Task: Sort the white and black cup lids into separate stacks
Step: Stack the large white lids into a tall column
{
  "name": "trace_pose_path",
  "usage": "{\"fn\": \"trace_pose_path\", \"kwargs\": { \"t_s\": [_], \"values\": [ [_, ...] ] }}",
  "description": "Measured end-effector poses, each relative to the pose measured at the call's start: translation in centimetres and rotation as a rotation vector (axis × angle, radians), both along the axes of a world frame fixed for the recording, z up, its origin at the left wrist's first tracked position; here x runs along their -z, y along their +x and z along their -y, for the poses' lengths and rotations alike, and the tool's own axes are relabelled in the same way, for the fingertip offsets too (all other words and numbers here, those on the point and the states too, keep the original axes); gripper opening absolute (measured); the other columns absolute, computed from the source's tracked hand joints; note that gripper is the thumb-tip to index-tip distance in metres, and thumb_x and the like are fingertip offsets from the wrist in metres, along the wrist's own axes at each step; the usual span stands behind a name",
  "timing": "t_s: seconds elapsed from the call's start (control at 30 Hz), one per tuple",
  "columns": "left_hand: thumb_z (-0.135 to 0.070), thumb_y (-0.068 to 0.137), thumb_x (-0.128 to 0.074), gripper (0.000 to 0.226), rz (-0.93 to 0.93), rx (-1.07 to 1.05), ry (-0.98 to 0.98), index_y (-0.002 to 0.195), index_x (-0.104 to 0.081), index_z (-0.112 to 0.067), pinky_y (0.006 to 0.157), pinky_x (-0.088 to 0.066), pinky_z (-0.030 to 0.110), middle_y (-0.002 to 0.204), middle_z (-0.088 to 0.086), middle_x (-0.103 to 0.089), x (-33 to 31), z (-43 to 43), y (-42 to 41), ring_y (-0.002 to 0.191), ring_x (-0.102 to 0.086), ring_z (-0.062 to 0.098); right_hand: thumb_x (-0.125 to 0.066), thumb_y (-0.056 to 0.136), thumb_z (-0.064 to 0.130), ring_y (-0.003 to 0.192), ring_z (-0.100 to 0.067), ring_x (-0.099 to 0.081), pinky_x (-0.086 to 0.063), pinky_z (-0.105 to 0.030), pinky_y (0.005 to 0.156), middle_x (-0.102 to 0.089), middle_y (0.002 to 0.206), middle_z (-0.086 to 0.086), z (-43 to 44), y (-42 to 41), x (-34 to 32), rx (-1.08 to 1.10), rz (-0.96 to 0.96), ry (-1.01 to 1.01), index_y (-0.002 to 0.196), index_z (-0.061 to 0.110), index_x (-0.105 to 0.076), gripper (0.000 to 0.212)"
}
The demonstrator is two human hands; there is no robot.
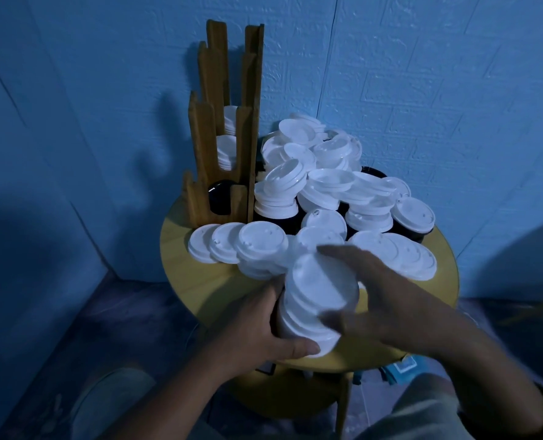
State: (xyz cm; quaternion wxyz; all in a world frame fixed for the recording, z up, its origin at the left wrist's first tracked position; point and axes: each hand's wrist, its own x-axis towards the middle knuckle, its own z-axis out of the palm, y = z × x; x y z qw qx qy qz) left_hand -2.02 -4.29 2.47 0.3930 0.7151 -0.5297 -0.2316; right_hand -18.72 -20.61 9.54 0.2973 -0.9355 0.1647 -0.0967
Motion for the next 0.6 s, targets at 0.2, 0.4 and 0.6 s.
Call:
{"fn": "trace_pose_path", "kwargs": {
  "t_s": [0.2,0.4,0.6],
  "values": [
    [-0.067,0.058,-0.086,0.100,0.004,-0.005,0.000,0.142,-0.033,-0.060,0.104,-0.050,0.039,0.138,-0.036,-0.048,-0.2,0.0,-0.2,0.129,-0.046,-0.008,-0.071,0.070,0.073,0.136,0.010,-0.027,-0.036,-0.031,0.111,-0.023,0.140,0.046,-0.4,0.3,2.0,-0.126,-0.027,-0.051,0.134,0.070,-0.018,0.083],
    [-0.062,0.059,-0.088,0.097,0.007,0.004,0.022,0.140,-0.033,-0.060,0.101,-0.051,0.039,0.135,-0.035,-0.051,-0.3,0.0,0.1,0.125,-0.049,-0.008,-0.072,0.080,0.059,0.134,0.001,-0.034,-0.040,-0.032,0.106,-0.035,0.137,0.033,-0.5,0.7,1.0,-0.178,-0.050,0.049,0.140,0.051,-0.040,0.068],
    [-0.062,0.059,-0.086,0.113,-0.011,0.000,0.016,0.148,-0.016,-0.060,0.100,-0.053,0.037,0.144,-0.034,-0.044,0.1,0.0,0.1,0.129,-0.048,-0.005,-0.059,0.076,0.070,0.118,-0.005,-0.045,-0.043,-0.036,0.099,-0.043,0.132,0.023,-1.6,1.6,1.5,-0.076,-0.043,-0.207,0.144,0.046,-0.037,0.076]
  ]
}}
